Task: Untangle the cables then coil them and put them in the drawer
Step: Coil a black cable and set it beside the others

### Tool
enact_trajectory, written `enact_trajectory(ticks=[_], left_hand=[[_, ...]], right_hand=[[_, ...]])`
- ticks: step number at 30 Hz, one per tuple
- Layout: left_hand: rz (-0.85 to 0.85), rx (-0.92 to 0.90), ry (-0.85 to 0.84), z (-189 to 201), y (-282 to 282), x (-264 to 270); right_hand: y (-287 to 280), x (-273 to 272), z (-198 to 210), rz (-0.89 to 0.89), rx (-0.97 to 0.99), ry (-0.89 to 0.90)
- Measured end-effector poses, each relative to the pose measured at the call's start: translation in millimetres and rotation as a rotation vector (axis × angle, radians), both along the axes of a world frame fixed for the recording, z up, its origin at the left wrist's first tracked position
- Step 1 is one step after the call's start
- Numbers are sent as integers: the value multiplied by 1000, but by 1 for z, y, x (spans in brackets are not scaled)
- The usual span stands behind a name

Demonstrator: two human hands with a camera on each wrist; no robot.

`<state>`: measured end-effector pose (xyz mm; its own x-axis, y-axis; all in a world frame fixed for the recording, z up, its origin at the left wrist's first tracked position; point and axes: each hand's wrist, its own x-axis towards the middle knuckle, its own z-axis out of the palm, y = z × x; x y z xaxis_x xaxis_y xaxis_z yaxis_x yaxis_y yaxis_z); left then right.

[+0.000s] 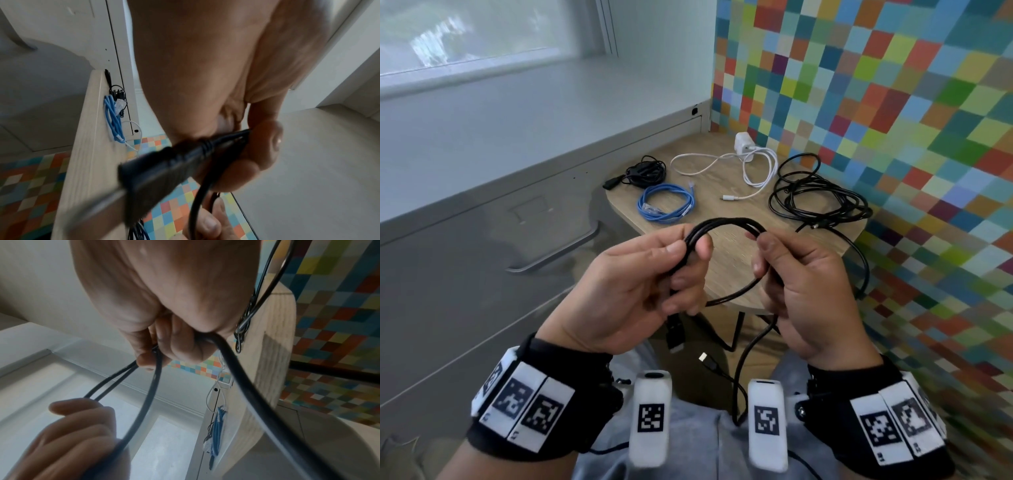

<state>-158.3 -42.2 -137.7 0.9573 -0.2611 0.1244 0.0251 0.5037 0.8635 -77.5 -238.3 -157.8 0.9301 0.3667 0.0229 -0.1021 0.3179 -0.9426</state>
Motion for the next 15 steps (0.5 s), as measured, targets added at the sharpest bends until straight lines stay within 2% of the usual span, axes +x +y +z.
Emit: enact_trajectory(ticks=[4, 8, 12, 15], left_hand=[[-35, -2, -42, -6, 2, 3], [81, 48, -78, -9, -1, 4], [75, -16, -27, -6, -2, 4], [59, 33, 21, -4, -1, 3]], right_hand=[[-1, 0, 0, -30, -11, -25], [-1, -2, 1, -7, -79, -48], [-2, -3, 1, -20, -97, -34], [0, -2, 0, -58, -106, -23]])
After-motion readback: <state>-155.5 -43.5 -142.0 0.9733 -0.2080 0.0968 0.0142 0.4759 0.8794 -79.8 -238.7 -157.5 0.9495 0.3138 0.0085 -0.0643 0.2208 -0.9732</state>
